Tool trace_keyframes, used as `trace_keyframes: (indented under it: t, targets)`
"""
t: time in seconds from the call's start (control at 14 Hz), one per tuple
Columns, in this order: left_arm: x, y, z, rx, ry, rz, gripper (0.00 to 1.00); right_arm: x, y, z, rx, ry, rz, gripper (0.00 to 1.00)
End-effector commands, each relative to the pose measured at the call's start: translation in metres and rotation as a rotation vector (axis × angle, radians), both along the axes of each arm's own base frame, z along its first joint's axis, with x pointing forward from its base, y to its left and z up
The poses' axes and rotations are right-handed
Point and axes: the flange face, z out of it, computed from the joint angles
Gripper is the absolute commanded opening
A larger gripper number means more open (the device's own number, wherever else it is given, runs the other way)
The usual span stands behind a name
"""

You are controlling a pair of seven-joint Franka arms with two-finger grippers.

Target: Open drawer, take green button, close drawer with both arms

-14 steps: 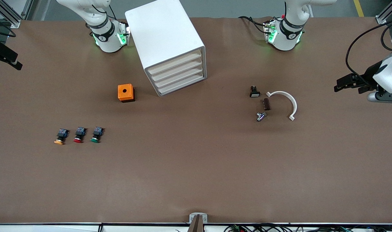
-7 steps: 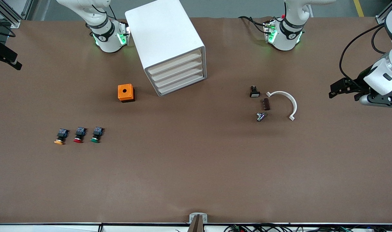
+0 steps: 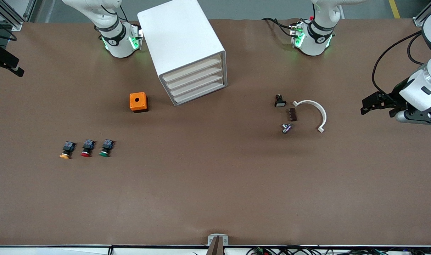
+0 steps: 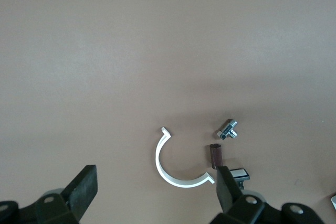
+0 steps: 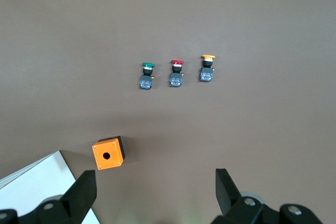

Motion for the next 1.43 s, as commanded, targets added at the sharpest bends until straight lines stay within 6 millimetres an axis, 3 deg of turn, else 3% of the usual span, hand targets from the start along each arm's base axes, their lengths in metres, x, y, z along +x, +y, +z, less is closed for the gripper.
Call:
trace_keyframes:
  t: [0.0, 0.21, 0.5, 0.72, 1.36]
  targets:
    - [0.005, -0.008, 0.015, 0.017, -0.028, 0.027, 1.00, -0.006, -0.004, 0.006, -0.014, -0.001, 0.003, 1.00]
    - [0.002, -0.020, 0.035, 0.015, -0.045, 0.024, 1.00, -0.007, -0.004, 0.005, -0.013, 0.004, 0.003, 1.00]
    - [-0.005, -0.016, 0.075, 0.011, -0.047, 0.052, 1.00, -0.007, -0.005, 0.004, -0.022, 0.007, 0.002, 1.00]
    - [-0.002, -0.010, 0.086, -0.002, -0.064, 0.065, 1.00, -0.007, -0.005, 0.005, -0.032, 0.006, 0.003, 1.00]
    - [-0.009, -0.007, 0.093, 0.011, -0.030, 0.117, 1.00, -0.008, -0.005, 0.005, -0.031, 0.011, 0.003, 1.00]
